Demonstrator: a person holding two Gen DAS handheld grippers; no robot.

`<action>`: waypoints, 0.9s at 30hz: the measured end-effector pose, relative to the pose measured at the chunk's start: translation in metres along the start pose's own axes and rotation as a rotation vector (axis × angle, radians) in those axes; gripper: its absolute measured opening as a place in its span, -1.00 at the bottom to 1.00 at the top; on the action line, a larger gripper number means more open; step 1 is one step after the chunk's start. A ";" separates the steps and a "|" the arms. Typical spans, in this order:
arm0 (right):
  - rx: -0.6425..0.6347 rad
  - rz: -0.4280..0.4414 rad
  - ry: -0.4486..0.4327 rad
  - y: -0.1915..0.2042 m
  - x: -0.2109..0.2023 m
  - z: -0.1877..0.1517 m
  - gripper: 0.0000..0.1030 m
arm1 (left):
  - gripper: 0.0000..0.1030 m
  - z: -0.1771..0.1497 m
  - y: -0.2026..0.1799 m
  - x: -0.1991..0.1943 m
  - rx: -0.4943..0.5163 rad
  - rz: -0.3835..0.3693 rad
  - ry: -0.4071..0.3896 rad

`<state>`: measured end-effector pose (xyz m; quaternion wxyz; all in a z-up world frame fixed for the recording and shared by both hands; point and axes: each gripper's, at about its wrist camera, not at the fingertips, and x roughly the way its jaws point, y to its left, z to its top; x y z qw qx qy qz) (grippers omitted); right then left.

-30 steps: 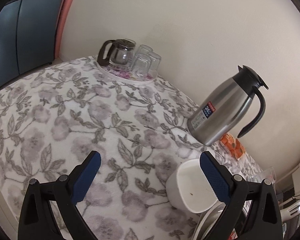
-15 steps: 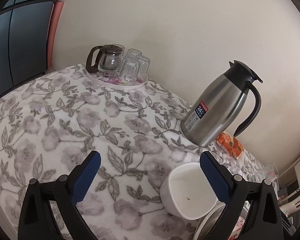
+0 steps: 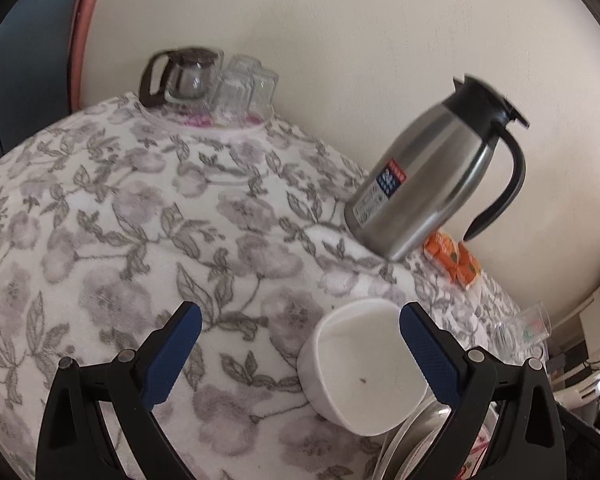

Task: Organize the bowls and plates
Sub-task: 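Move both tools toward the white square bowl beside the thermos, then close the left tool on the square bowl rim while the right tool grips it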

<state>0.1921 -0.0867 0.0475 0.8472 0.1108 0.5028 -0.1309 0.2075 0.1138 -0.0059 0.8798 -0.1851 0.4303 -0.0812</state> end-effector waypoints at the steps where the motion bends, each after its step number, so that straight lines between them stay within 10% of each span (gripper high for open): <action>1: -0.004 -0.007 0.010 0.000 0.003 0.000 0.48 | 0.93 -0.001 -0.001 0.004 0.007 0.009 0.021; 8: -0.026 0.004 0.076 0.008 0.026 -0.001 0.06 | 0.91 -0.012 -0.004 0.026 0.023 0.041 0.097; 17: -0.037 0.017 0.154 0.018 0.054 -0.011 -0.30 | 0.19 -0.022 -0.005 0.047 0.018 0.023 0.175; 27: -0.039 0.023 0.211 0.028 0.074 -0.014 -0.64 | -0.16 -0.031 0.001 0.066 -0.008 0.011 0.216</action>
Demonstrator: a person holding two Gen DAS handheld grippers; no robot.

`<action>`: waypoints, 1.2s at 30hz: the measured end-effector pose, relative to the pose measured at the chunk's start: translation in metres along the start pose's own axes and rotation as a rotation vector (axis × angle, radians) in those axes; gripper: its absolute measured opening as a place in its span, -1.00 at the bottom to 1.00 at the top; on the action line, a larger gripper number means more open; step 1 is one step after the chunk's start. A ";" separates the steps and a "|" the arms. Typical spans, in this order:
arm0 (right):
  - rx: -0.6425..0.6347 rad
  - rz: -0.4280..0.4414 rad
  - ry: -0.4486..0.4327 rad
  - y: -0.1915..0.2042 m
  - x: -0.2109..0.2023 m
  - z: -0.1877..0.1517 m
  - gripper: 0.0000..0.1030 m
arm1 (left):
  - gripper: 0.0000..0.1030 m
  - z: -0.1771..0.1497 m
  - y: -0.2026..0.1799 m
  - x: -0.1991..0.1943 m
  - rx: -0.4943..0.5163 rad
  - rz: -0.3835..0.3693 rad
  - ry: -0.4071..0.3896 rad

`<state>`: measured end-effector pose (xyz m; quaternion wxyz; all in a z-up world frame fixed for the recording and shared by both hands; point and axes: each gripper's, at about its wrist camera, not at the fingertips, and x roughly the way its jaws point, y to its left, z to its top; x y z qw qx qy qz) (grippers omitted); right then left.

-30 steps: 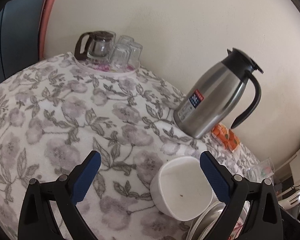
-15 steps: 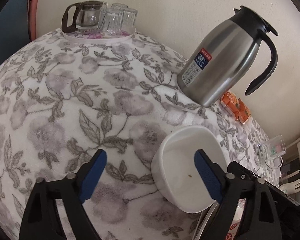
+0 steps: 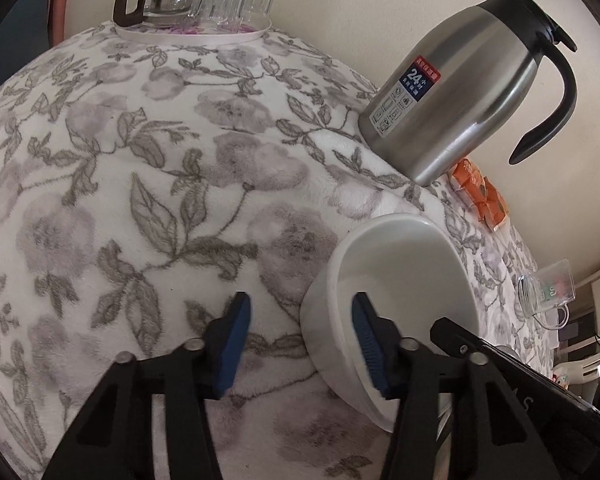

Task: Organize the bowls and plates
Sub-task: 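Close the left tool on the square bowl rim while the right tool grips it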

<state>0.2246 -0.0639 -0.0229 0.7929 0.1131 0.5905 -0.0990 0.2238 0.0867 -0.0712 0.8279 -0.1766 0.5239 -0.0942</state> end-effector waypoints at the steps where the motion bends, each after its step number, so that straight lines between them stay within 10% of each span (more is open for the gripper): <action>1: -0.004 0.001 0.005 0.002 0.001 0.000 -0.66 | -0.20 0.000 0.000 0.001 0.002 -0.011 0.005; 6: 0.011 0.029 0.014 -0.001 0.001 0.000 -0.70 | -0.55 -0.001 -0.002 0.002 0.001 -0.064 0.009; 36: 0.027 0.180 -0.190 -0.031 -0.131 -0.033 -0.70 | -0.57 -0.008 -0.053 -0.114 0.136 -0.126 -0.127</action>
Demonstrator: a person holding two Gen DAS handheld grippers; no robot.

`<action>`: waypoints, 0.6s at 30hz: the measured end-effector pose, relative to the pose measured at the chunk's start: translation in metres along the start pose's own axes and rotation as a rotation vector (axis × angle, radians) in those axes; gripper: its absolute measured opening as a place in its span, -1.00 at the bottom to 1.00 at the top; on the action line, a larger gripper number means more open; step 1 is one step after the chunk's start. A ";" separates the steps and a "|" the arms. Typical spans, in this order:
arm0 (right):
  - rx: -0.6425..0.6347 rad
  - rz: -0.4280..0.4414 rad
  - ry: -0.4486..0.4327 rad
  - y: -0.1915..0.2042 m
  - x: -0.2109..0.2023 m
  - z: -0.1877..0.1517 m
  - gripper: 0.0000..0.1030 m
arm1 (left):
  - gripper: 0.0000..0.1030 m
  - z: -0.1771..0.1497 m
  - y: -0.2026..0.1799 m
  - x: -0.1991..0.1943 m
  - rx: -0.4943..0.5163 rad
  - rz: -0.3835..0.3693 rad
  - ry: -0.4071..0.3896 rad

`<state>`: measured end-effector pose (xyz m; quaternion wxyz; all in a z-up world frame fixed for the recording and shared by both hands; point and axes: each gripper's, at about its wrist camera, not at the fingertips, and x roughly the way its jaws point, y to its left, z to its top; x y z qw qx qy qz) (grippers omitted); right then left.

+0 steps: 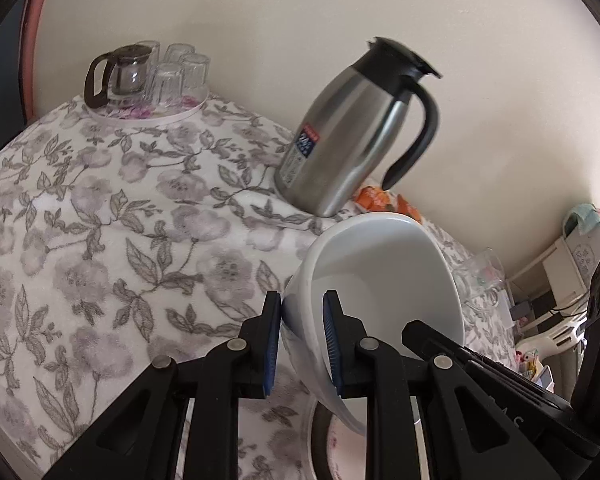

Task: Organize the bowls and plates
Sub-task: 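Close the left tool on the square bowl rim while the right tool grips it, then lift the white square bowl and carry it over the steel basin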

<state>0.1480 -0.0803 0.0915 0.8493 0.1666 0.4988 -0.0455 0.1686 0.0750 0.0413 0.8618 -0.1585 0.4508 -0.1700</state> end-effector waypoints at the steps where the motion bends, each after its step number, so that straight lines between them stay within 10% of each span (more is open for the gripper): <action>1: 0.007 0.009 0.001 -0.003 -0.005 -0.001 -0.70 | -0.57 -0.001 -0.004 -0.005 0.004 -0.007 -0.006; 18: 0.110 0.049 -0.120 -0.060 -0.080 -0.037 -0.65 | -0.57 -0.035 -0.064 -0.040 0.093 -0.084 -0.020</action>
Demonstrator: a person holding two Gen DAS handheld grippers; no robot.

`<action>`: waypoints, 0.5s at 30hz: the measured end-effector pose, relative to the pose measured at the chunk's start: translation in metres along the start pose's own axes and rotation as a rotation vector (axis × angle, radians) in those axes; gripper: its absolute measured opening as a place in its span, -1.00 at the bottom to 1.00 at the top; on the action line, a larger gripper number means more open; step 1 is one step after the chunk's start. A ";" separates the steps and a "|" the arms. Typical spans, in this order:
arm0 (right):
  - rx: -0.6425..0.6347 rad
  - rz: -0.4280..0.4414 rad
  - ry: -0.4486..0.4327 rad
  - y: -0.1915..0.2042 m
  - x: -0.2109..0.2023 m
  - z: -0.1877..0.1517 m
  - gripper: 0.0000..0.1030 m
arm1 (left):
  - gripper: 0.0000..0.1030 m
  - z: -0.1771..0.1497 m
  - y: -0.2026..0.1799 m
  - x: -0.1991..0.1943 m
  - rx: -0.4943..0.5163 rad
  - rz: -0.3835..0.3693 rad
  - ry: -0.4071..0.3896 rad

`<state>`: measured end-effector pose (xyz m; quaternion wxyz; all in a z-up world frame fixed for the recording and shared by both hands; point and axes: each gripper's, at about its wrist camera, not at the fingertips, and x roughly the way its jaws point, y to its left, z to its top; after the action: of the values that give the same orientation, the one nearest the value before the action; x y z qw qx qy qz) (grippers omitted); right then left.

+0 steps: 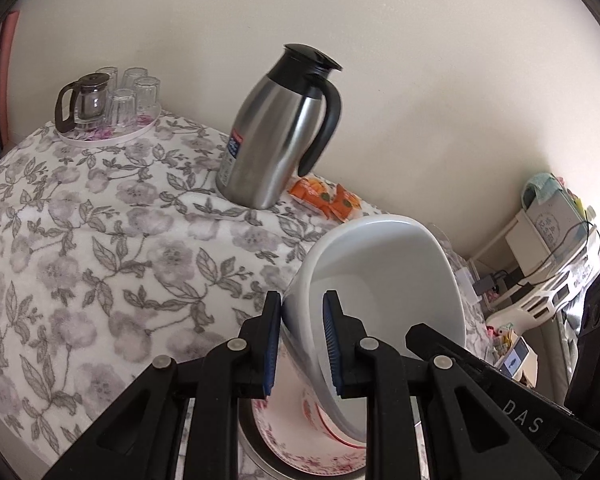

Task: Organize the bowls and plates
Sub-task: 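Lift the white square bowl and carry it over the steel basin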

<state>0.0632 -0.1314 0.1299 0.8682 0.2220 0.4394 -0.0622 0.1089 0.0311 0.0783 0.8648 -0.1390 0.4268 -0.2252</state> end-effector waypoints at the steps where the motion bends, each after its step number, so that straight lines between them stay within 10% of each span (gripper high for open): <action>1: 0.006 -0.004 -0.007 -0.004 -0.003 -0.002 -0.65 | -0.57 -0.003 -0.006 0.000 0.015 0.003 0.005; 15: 0.118 -0.013 -0.050 -0.067 -0.025 -0.024 -0.65 | -0.57 -0.030 -0.066 0.018 0.152 0.021 0.063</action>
<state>0.0104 -0.1826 0.1154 0.8639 0.2683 0.4146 -0.0992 0.0763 -0.0368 0.0765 0.8613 -0.0615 0.4367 -0.2523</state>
